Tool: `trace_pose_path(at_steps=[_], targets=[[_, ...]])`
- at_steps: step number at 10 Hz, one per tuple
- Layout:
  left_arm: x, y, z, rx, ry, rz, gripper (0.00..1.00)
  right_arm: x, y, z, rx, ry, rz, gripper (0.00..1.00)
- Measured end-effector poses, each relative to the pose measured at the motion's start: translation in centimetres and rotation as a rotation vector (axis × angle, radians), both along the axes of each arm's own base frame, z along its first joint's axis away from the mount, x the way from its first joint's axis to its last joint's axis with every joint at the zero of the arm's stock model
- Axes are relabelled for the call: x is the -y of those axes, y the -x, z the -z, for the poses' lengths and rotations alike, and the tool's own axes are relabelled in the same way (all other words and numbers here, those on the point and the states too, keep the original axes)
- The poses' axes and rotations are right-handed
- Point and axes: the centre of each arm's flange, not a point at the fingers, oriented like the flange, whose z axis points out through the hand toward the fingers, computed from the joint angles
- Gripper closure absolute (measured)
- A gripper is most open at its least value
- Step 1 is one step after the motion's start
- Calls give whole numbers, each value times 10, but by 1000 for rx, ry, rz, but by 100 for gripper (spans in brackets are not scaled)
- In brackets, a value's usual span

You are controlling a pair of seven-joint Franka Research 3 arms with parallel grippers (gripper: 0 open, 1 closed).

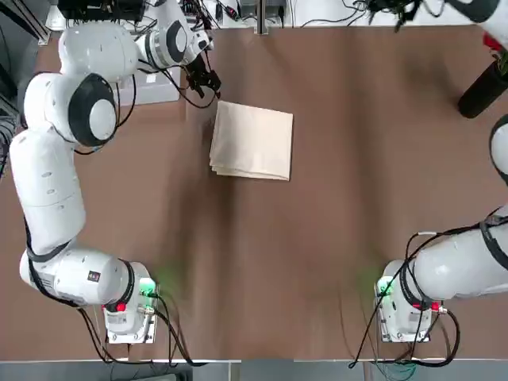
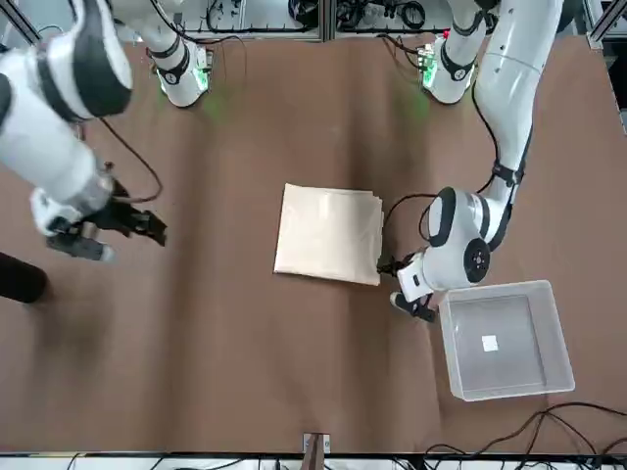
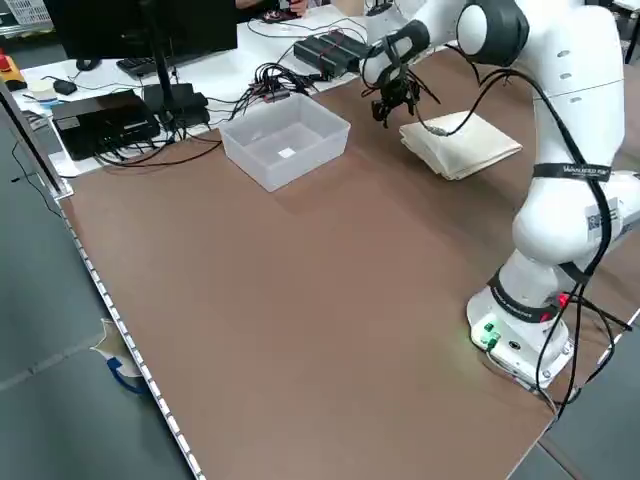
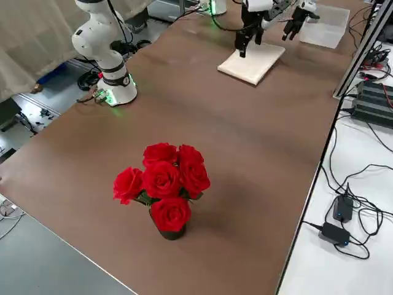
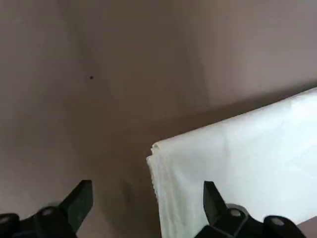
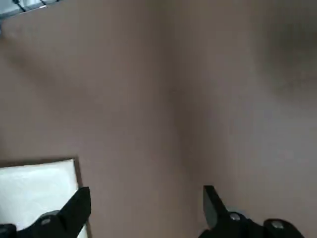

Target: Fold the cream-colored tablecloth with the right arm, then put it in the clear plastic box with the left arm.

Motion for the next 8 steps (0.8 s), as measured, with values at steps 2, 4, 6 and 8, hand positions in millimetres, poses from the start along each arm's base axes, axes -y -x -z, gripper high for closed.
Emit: trace_pose_path(at_steps=[2,4,6,8], targets=[[7,10,17,-60,38,-48,1,65,13,-20,-10,11,-14,0],[5,31,35,-145,97,-139,1,97,25,-29,-24,10,-7,0],[-6,57,34,-149,103,-205,1,109,28,-30,-27,10,-13,0],[-19,78,34,-126,92,-267,1,118,31,-28,-29,9,-9,0]])
